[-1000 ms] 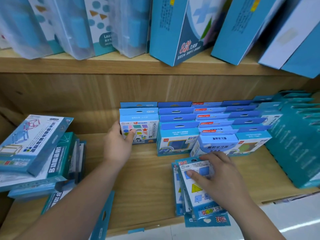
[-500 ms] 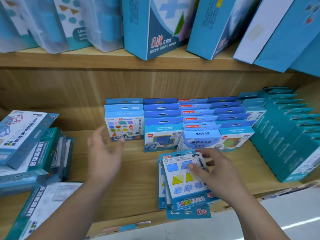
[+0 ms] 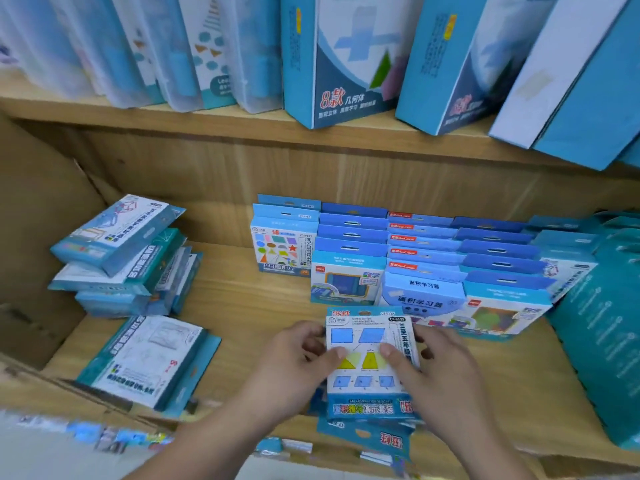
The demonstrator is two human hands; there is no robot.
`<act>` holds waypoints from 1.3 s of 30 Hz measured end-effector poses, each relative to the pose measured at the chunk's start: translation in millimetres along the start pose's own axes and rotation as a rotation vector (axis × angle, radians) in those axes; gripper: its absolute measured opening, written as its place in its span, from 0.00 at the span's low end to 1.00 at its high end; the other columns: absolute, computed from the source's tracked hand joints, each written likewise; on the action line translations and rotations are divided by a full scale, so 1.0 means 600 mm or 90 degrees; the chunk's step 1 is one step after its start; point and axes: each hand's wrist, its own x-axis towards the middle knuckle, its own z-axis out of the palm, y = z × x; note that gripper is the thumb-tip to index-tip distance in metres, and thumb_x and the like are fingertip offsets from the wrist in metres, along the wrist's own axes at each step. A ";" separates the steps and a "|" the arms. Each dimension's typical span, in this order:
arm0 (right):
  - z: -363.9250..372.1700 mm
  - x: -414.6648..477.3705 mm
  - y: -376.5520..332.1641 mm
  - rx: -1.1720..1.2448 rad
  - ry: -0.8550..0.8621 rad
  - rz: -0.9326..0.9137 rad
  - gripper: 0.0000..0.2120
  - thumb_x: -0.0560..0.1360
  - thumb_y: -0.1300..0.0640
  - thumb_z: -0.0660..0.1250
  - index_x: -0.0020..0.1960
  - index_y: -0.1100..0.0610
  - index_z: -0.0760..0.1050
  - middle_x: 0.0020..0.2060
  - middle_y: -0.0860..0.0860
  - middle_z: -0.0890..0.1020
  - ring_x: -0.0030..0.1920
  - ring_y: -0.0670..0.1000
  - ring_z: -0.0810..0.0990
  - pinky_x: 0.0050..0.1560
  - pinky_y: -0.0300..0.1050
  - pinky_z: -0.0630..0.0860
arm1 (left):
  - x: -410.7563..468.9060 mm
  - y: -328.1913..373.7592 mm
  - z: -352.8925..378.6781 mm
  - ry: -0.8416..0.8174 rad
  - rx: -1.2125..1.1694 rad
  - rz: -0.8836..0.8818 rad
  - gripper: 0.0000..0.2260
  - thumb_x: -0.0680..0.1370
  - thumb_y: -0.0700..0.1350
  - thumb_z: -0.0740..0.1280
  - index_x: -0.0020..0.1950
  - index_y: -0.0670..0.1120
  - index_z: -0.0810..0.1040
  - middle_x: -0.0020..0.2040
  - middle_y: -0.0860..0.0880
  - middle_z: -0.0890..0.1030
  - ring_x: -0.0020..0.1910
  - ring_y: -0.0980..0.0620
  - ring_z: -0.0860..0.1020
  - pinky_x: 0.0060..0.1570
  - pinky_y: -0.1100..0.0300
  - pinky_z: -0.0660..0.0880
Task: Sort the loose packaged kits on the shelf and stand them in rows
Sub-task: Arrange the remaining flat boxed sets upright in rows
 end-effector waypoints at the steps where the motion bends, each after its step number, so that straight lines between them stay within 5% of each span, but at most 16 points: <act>1: -0.001 0.000 -0.001 0.027 -0.007 0.000 0.18 0.70 0.34 0.67 0.56 0.41 0.79 0.50 0.38 0.78 0.52 0.44 0.78 0.51 0.47 0.79 | -0.004 -0.003 0.001 0.017 0.000 -0.002 0.06 0.76 0.46 0.73 0.52 0.52 0.80 0.45 0.48 0.84 0.41 0.56 0.84 0.38 0.59 0.81; 3: -0.003 0.002 -0.007 0.097 -0.023 -0.005 0.13 0.71 0.37 0.69 0.54 0.37 0.76 0.49 0.37 0.81 0.50 0.41 0.80 0.50 0.49 0.80 | -0.017 -0.007 0.003 0.057 -0.013 0.005 0.08 0.76 0.44 0.73 0.54 0.54 0.79 0.45 0.48 0.83 0.41 0.55 0.83 0.40 0.57 0.81; 6: -0.012 0.007 -0.021 0.201 -0.042 -0.035 0.10 0.73 0.46 0.72 0.51 0.36 0.73 0.43 0.34 0.82 0.45 0.34 0.79 0.41 0.38 0.76 | -0.039 -0.009 0.000 0.106 -0.054 0.020 0.11 0.77 0.43 0.72 0.56 0.56 0.78 0.47 0.51 0.84 0.45 0.52 0.84 0.36 0.55 0.81; 13: -0.027 0.029 -0.084 0.329 -0.161 -0.143 0.14 0.75 0.51 0.71 0.57 0.38 0.72 0.42 0.38 0.84 0.39 0.41 0.80 0.37 0.36 0.76 | -0.085 0.003 -0.045 0.211 -0.076 0.129 0.16 0.78 0.38 0.70 0.61 0.56 0.77 0.53 0.53 0.83 0.46 0.54 0.80 0.43 0.59 0.79; 17: -0.011 0.040 -0.133 0.303 -0.216 -0.191 0.13 0.75 0.47 0.71 0.58 0.39 0.73 0.47 0.43 0.85 0.43 0.50 0.82 0.45 0.55 0.80 | -0.099 0.010 -0.092 0.251 -0.049 0.163 0.16 0.79 0.38 0.68 0.60 0.58 0.78 0.53 0.55 0.84 0.50 0.53 0.80 0.46 0.58 0.80; 22: 0.032 0.059 -0.184 0.265 -0.227 -0.210 0.14 0.75 0.49 0.73 0.56 0.41 0.71 0.49 0.42 0.84 0.39 0.45 0.81 0.44 0.50 0.79 | -0.086 0.001 -0.160 0.259 -0.005 0.180 0.16 0.80 0.39 0.67 0.61 0.59 0.77 0.54 0.58 0.84 0.53 0.54 0.80 0.48 0.54 0.81; 27: 0.085 0.078 -0.227 0.176 -0.201 -0.196 0.18 0.75 0.49 0.73 0.58 0.37 0.68 0.47 0.42 0.84 0.41 0.44 0.82 0.44 0.50 0.80 | -0.051 -0.029 -0.248 0.326 0.210 0.256 0.13 0.77 0.44 0.72 0.59 0.57 0.79 0.52 0.65 0.80 0.55 0.64 0.76 0.50 0.70 0.74; 31: 0.119 0.091 -0.257 0.091 -0.129 -0.175 0.16 0.76 0.50 0.73 0.56 0.42 0.67 0.47 0.38 0.82 0.39 0.38 0.79 0.35 0.35 0.73 | -0.016 -0.036 -0.350 0.517 0.460 0.382 0.16 0.74 0.52 0.71 0.59 0.46 0.81 0.57 0.51 0.79 0.57 0.50 0.73 0.58 0.59 0.66; 35: 0.144 0.107 -0.291 0.031 -0.103 -0.149 0.17 0.76 0.50 0.72 0.58 0.43 0.66 0.45 0.40 0.82 0.38 0.37 0.79 0.33 0.32 0.71 | 0.034 -0.027 -0.427 0.479 0.636 0.215 0.36 0.66 0.72 0.66 0.67 0.51 0.76 0.69 0.45 0.73 0.68 0.39 0.67 0.66 0.44 0.64; 39: 0.166 0.135 -0.331 -0.052 -0.066 -0.168 0.23 0.76 0.49 0.71 0.69 0.49 0.69 0.55 0.48 0.81 0.49 0.49 0.80 0.47 0.45 0.74 | 0.069 -0.038 -0.447 0.346 0.715 0.087 0.45 0.61 0.78 0.62 0.74 0.58 0.66 0.77 0.47 0.64 0.75 0.38 0.59 0.70 0.36 0.62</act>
